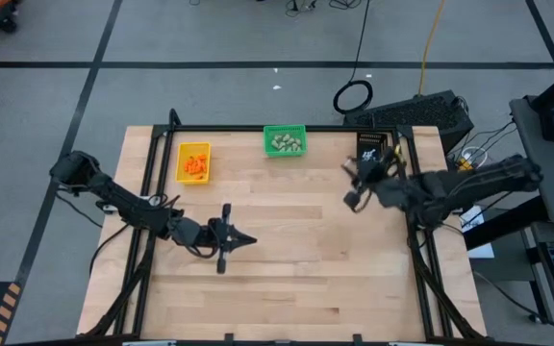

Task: Sort Halloween decoration
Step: Put the white bone toy into the black bin

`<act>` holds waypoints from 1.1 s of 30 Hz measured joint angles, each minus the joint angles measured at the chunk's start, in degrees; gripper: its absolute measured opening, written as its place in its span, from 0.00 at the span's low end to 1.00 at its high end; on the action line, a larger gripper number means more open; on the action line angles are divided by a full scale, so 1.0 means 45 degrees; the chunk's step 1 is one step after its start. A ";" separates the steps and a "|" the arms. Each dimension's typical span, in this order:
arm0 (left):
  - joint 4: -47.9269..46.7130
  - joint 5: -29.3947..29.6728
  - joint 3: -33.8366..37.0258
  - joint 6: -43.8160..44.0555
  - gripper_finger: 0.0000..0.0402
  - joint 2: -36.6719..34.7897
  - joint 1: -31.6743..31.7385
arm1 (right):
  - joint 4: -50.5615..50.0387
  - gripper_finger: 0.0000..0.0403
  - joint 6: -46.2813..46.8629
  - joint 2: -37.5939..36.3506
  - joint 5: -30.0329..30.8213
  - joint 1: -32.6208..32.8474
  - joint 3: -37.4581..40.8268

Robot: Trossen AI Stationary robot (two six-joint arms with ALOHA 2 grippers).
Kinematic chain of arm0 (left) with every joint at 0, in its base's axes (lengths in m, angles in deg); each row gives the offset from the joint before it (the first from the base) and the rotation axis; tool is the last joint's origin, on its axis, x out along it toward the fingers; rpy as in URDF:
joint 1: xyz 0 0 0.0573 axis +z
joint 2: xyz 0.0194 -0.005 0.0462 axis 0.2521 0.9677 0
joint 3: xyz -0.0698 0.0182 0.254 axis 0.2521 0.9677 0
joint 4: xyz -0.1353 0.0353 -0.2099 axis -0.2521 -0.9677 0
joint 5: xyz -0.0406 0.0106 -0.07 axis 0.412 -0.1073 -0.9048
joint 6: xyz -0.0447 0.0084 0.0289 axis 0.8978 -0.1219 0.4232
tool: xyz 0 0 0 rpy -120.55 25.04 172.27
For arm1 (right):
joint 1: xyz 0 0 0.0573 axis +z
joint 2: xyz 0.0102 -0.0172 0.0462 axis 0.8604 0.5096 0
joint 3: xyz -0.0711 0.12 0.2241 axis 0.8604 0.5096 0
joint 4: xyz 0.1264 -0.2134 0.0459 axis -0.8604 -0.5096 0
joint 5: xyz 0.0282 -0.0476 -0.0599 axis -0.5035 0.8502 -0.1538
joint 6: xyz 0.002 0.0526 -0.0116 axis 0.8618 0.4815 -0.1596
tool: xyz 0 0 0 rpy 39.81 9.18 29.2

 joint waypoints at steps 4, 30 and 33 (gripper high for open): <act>-0.0277 -0.0024 -0.0005 0.0019 0.01 0.0000 -0.0229 | -0.2424 0.22 0.0116 -0.0005 -0.0512 -0.1675 -0.1195; -0.0302 -0.0062 -0.0010 0.0364 0.01 0.0005 -0.0445 | -0.5983 0.22 -0.1122 0.4043 -0.6310 -1.0741 -0.1783; -0.0303 -0.0062 -0.0010 0.0364 0.01 0.0010 -0.0445 | -0.6121 0.22 -0.1360 0.4624 -0.6587 -1.1122 -0.1783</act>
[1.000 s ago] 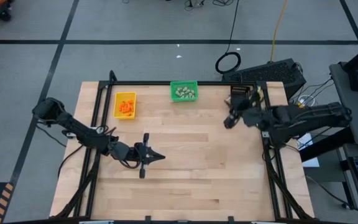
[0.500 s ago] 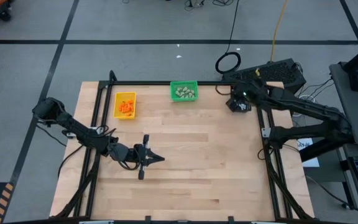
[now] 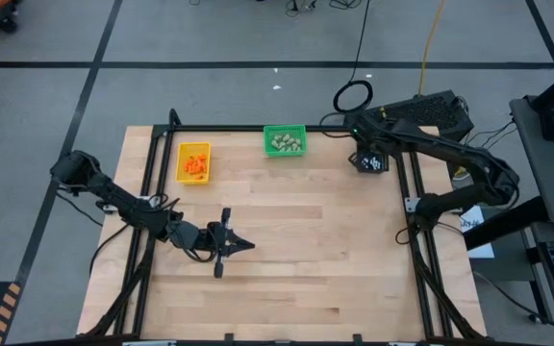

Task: Sort Halloween decoration
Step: Put the white bone toy into the black bin

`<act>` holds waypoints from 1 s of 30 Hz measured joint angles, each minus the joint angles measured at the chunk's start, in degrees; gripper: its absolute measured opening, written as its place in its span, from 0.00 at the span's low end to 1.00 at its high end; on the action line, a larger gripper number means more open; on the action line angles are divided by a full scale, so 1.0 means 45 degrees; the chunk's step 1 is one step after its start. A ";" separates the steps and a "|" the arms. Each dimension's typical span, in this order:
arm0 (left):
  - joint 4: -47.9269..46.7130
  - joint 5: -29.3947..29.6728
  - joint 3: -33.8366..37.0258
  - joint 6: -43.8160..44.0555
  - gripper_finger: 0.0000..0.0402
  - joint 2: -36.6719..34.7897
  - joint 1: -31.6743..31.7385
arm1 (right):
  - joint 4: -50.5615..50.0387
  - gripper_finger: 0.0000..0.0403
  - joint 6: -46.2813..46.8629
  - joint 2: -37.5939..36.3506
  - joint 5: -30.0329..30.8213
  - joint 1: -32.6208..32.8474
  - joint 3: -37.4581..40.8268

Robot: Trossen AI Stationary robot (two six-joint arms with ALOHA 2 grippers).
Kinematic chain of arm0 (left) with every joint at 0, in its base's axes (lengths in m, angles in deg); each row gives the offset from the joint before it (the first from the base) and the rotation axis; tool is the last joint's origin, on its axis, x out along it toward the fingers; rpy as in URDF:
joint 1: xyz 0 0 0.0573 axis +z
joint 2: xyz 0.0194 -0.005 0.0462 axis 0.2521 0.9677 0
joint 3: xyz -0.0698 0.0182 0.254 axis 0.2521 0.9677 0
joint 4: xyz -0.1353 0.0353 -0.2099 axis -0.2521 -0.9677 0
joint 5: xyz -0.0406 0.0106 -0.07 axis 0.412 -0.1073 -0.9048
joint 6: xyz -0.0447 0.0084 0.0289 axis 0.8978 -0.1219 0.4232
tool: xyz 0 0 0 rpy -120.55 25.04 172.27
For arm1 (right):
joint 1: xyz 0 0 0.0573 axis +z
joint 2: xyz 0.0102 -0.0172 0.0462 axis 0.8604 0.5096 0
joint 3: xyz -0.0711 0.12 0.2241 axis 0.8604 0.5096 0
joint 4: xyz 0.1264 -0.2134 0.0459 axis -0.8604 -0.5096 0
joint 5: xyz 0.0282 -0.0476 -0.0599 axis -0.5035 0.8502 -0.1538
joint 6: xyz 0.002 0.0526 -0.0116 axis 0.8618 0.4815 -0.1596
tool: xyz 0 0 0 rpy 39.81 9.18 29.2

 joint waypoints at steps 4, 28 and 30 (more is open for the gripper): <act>-0.0058 0.0000 0.0000 0.0000 0.01 0.0000 0.0000 | -0.0078 0.22 -0.0368 0.0587 -0.1306 -0.0550 0.0000; -0.0340 -0.0005 0.0000 0.0019 0.01 0.0000 0.0000 | 0.1176 0.22 -0.0968 0.1428 -0.1723 -0.1965 0.2098; -0.0330 -0.0005 0.0000 0.0024 0.01 0.0000 0.0000 | 0.1546 0.22 -0.1001 0.1428 -0.1723 -0.2034 0.2292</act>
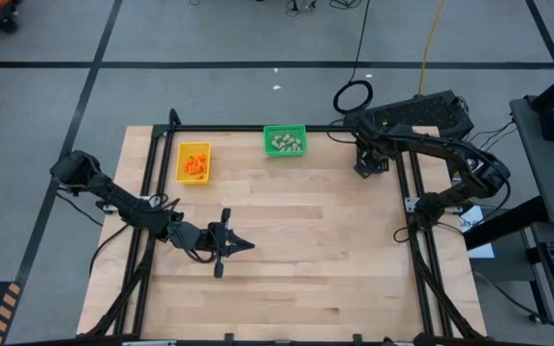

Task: Sort Halloween decoration
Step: Put the white bone toy into the black bin

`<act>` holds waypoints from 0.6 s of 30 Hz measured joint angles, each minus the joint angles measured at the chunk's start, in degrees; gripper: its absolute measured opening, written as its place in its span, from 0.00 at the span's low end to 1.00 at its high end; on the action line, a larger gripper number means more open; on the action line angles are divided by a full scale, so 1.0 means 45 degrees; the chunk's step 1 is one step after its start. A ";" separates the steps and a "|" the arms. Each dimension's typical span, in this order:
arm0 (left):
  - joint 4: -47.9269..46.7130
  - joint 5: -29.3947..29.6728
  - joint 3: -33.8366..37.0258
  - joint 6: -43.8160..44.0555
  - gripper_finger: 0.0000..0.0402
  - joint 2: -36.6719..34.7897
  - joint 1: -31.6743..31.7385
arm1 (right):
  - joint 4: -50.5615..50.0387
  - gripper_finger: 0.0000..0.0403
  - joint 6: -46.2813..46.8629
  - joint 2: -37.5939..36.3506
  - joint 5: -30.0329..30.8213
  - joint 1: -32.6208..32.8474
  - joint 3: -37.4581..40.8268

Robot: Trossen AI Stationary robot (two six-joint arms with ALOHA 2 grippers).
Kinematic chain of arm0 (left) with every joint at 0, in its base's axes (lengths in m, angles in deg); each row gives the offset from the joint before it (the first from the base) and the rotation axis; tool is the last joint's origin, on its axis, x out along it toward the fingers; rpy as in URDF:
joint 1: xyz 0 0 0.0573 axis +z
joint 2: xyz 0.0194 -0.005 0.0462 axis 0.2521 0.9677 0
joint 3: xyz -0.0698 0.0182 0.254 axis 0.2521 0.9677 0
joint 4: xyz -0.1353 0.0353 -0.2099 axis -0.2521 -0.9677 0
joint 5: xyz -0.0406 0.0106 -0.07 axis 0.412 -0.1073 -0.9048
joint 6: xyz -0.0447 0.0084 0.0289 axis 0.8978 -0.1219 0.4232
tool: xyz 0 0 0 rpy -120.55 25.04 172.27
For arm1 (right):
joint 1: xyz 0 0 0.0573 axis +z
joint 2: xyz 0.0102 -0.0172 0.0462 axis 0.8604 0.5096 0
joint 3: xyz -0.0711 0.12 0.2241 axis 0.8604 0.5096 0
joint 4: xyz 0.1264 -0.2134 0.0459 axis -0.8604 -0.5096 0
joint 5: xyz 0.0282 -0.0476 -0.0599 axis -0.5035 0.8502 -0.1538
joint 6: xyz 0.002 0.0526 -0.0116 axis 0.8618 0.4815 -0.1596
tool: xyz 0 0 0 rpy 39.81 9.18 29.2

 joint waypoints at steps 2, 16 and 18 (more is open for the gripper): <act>0.0005 0.0001 0.0000 0.0013 0.01 0.0000 0.0004 | 0.0382 0.22 -0.0007 0.0000 0.0000 -0.0054 0.0144; 0.0068 0.0000 0.0000 0.0004 0.01 0.0000 0.0001 | 0.0984 0.25 -0.0156 -0.0005 -0.0005 -0.0137 0.0462; 0.0068 0.0000 0.0000 -0.0010 0.01 0.0000 0.0005 | 0.0984 0.29 -0.0126 -0.0005 -0.0005 -0.0137 0.0462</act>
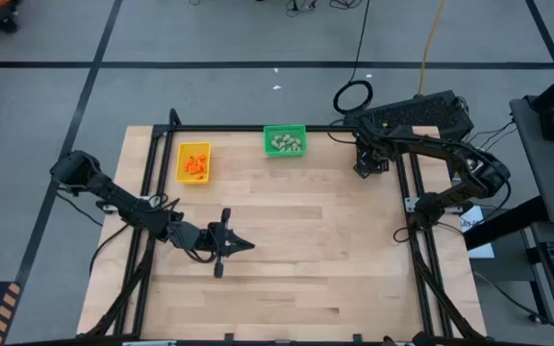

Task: Sort Halloween decoration
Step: Put the white bone toy into the black bin, then return to Home Position

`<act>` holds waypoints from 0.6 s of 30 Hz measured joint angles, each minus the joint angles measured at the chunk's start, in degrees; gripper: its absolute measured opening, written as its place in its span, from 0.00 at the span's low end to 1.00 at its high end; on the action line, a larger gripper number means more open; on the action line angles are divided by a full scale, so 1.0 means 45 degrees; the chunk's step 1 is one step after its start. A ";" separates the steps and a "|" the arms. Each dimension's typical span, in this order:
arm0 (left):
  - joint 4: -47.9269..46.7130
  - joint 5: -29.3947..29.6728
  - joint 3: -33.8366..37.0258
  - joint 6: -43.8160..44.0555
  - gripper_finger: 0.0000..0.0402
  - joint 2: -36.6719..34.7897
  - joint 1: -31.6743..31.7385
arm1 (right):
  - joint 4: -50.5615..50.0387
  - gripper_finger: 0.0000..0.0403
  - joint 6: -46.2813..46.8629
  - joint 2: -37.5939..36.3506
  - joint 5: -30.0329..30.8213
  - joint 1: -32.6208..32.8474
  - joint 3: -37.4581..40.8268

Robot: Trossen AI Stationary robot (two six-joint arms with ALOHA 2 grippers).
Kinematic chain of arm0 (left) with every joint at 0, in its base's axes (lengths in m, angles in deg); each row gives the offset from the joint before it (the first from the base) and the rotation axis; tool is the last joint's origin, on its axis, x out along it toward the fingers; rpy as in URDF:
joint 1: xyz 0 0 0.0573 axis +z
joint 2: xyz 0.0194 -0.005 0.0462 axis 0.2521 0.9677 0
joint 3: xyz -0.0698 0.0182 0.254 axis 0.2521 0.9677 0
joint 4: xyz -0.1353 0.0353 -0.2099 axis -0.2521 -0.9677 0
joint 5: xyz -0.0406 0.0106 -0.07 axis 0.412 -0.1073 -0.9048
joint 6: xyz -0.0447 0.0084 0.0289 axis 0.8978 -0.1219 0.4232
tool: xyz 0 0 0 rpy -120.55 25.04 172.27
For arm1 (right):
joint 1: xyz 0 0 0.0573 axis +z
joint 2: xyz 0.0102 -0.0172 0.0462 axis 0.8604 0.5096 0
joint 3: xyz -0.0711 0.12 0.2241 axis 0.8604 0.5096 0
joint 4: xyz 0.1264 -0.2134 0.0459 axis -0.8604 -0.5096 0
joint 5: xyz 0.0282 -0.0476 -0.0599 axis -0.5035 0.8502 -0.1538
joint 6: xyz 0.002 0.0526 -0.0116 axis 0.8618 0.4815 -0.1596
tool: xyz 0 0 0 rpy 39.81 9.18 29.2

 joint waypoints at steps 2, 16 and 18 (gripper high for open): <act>-0.0005 0.0000 0.0000 -0.0005 0.01 0.0000 -0.0002 | 0.0000 0.33 0.0009 0.0000 0.0000 0.0000 0.0000; 0.0065 0.0031 -0.0002 -0.0080 0.01 0.0000 0.0017 | 0.0744 0.41 0.0284 -0.3518 -0.2843 0.0674 0.0386; 0.0132 0.0244 -0.0005 -0.0184 0.01 0.0000 0.0030 | 0.1831 0.41 0.0193 -0.4928 -0.3713 0.1235 0.1061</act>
